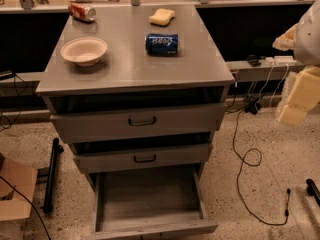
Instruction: Place pepsi can into bottom drawer
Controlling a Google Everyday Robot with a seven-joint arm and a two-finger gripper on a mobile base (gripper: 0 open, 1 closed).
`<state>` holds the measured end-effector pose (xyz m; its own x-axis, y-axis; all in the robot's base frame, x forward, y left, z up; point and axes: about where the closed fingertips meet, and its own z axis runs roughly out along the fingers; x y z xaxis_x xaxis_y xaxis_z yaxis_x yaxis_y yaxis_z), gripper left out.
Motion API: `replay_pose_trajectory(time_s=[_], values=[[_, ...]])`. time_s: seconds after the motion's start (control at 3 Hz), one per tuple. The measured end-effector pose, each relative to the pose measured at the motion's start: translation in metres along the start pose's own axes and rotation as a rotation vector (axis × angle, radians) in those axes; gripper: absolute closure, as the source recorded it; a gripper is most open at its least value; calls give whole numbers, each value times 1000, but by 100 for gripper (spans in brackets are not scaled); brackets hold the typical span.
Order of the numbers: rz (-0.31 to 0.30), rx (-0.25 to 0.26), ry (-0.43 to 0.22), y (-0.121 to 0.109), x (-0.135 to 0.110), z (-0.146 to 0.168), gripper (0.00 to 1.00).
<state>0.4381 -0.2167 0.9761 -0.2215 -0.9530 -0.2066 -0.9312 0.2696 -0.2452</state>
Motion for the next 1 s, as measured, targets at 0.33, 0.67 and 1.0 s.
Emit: replay_pose_trajectory(time_s=[0.33,0.67,1.0], values=[[0,0,0,0,0,0,0],[-43,16,-6,-13,-17,9,0],[-81,8,-46,-33,-34,26,0]])
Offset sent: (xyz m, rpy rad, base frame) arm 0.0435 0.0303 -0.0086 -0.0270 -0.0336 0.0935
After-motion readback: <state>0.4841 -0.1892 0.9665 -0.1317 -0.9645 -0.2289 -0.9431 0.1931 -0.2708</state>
